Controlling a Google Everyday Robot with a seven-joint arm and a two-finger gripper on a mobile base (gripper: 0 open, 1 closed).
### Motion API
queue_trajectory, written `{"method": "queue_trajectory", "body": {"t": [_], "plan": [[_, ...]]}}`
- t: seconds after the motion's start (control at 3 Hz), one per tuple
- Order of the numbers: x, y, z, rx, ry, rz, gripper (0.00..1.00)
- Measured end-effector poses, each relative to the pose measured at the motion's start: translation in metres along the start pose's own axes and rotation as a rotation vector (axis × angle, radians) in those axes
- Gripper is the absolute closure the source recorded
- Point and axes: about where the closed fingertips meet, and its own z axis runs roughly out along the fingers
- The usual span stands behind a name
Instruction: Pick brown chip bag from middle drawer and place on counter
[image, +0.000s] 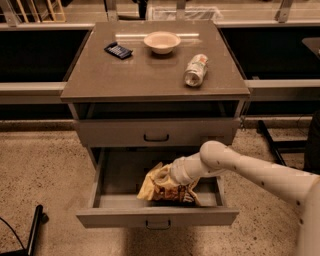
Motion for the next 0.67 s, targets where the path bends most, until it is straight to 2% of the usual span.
{"method": "queue_trajectory", "body": {"t": [0.33, 0.67], "plan": [[-0.046, -0.004, -0.066, 0.121, -0.19, -0.058, 1.0], [-0.082, 0.004, -0.123, 0.206, -0.282, -0.117, 1.0]]}}
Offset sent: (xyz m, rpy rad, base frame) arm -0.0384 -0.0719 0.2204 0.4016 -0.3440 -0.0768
